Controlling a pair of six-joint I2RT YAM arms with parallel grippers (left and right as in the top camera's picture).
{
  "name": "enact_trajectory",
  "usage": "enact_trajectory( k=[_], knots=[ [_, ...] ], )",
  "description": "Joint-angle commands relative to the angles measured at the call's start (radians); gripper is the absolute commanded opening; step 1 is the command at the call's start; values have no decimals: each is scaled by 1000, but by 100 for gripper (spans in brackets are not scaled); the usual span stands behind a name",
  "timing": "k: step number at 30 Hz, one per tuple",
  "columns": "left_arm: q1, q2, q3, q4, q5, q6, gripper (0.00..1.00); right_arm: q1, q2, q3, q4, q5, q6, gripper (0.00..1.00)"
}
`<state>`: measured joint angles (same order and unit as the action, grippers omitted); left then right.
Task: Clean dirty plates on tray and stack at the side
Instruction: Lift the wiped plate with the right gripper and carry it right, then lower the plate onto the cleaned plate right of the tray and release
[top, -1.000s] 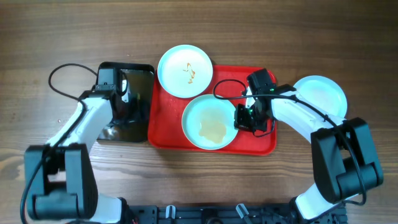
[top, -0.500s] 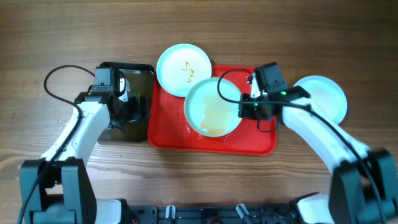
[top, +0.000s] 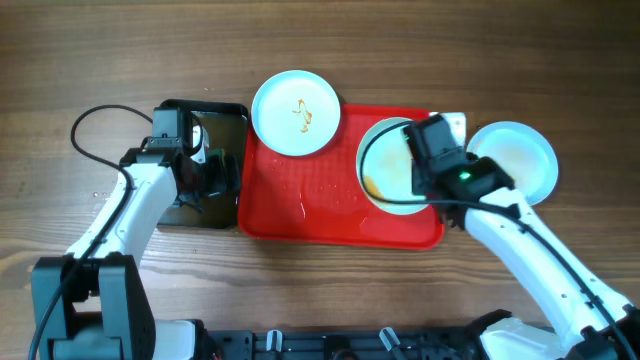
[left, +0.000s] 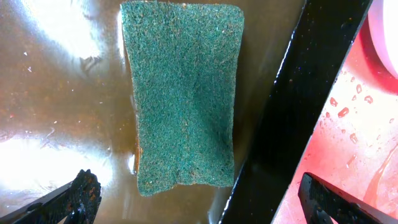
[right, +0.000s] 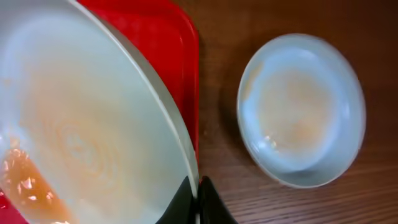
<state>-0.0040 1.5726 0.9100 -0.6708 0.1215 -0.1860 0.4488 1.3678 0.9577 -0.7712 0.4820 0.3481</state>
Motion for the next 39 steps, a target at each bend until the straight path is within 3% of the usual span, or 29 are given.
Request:
enact_trajectory(
  k=[1,4,7,16,22,24,27,29,34,36,39],
  knots=[
    [0,-13,10,0,12,-10,100,143,-18,12,0,287,-7,4],
    [0,-13,10,0,12,-10,100,265,-18,12,16,500,-10,4],
    [0,-13,10,0,12,-10,100,331,-18,12,96,591,-143,4],
    [0,-13,10,0,12,-10,100,342,-18,12,413,757,-510,4],
    [0,-13,10,0,12,-10,100,342,-18,11,468,733,-495,4],
    [0,-13,10,0,12,-10,100,313,-17,11,442,578,-415,4],
    [0,-13,10,0,12,-10,100,185,-17,11,306,287,-66,4],
    [0,-13,10,0,12,-9,100,50,-17,11,268,87,71,4],
    [0,-13,10,0,12,-9,100,-340,-17,11,224,-299,208,4],
    [0,-13,10,0,12,-10,100,-537,-17,11,153,-318,261,4],
    [0,-13,10,0,12,-9,100,-693,-17,5,116,-318,256,4]
  ],
)
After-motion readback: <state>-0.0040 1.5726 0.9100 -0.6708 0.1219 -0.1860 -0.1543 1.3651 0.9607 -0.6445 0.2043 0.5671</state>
